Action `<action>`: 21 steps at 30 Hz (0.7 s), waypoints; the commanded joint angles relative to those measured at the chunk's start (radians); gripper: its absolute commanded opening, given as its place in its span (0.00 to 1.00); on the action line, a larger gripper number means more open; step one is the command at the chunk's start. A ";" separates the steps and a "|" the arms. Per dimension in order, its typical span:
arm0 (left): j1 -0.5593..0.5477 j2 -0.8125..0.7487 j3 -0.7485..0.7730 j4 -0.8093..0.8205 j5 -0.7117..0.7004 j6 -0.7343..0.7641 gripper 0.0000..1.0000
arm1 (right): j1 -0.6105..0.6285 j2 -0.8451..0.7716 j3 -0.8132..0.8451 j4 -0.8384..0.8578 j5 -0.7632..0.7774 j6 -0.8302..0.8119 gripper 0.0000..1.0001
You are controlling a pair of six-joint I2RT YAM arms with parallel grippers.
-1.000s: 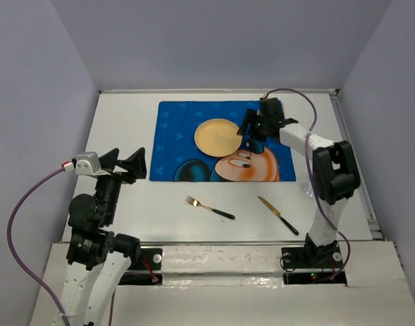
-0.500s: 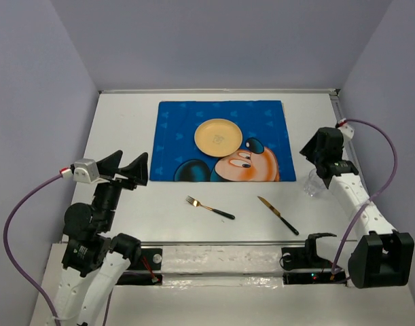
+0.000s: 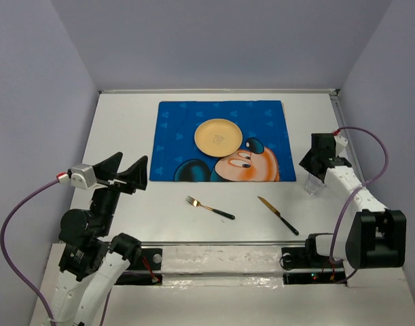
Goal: Set the dinner table for one person
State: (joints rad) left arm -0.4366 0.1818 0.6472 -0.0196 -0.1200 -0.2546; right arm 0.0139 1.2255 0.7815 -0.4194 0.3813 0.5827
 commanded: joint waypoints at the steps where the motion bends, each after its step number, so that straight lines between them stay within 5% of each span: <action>1: -0.004 -0.015 -0.001 0.040 -0.009 0.025 0.99 | -0.006 0.040 0.005 0.004 0.016 0.017 0.49; 3: -0.004 -0.012 -0.001 0.040 -0.009 0.023 0.99 | -0.006 0.048 0.001 0.017 0.022 0.016 0.36; 6: -0.007 -0.007 -0.001 0.040 -0.006 0.023 0.99 | -0.006 0.025 0.009 0.024 0.021 0.002 0.00; 13: -0.007 0.013 -0.003 0.043 -0.003 0.021 0.99 | 0.063 0.034 0.175 0.160 -0.116 -0.174 0.00; 21: -0.002 0.064 -0.003 0.035 -0.010 0.031 0.99 | 0.190 0.601 0.846 0.087 -0.125 -0.426 0.00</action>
State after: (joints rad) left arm -0.4377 0.2157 0.6472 -0.0200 -0.1249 -0.2493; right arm 0.1776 1.6489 1.3888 -0.3748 0.2897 0.3195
